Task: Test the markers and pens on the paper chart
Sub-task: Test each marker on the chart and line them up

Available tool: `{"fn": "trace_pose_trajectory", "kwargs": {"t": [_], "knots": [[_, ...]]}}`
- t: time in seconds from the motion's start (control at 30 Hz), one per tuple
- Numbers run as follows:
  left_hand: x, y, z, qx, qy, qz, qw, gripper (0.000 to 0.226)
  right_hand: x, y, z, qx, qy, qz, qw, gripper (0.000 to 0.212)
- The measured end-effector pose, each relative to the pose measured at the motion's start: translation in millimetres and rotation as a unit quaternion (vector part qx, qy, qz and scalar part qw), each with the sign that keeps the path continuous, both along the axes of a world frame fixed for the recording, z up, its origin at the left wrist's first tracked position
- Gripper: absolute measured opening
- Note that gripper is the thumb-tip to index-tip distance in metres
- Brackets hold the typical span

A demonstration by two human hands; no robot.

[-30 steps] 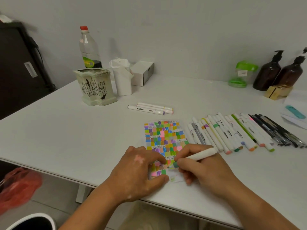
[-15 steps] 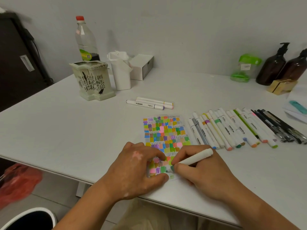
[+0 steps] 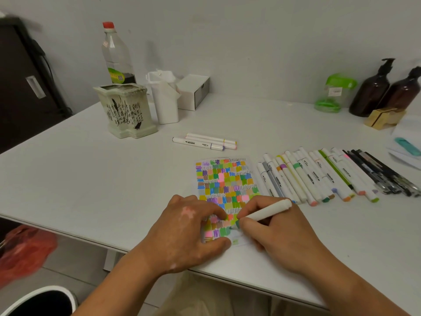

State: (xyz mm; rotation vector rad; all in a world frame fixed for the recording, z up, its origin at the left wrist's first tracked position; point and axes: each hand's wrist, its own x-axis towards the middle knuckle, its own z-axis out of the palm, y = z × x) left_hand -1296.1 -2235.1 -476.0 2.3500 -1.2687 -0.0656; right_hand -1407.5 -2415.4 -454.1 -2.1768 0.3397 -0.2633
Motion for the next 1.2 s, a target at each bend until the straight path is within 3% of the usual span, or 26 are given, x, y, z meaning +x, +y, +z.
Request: {"fn": "trace_pose_trajectory", "kwargs": {"t": [0.37,0.47,0.53,0.6,0.8,0.97,1.2], "knots": [[2,1,-5,0.006,0.003,-0.004,1.0,0.052,1,-1,-5,-0.01,-0.005,-0.002,1.0,0.013],[5,2,-5,-0.019,0.048,0.007,0.999,0.048,1,-7,-6,0.127,-0.065,-0.026,0.989,0.005],[8,4,-2,-0.087,0.146,0.004,0.985,0.045,1,-13,-6,0.266,-0.106,-0.057,0.956,0.004],[10,7,2,-0.156,0.225,-0.007,0.962,0.044,1,-18,-5,0.33,-0.133,-0.069,0.932,0.004],[10,7,7,-0.224,0.269,-0.002,0.937,0.049,17,-22,15,0.25,-0.141,0.011,0.958,0.02],[9,8,9,-0.231,0.286,0.005,0.93,0.021,32,-19,17,0.313,-0.14,0.055,0.938,0.005],[10,9,9,-0.241,0.273,0.03,0.931,0.027,29,-18,2,0.311,-0.139,0.07,0.938,0.016]]}}
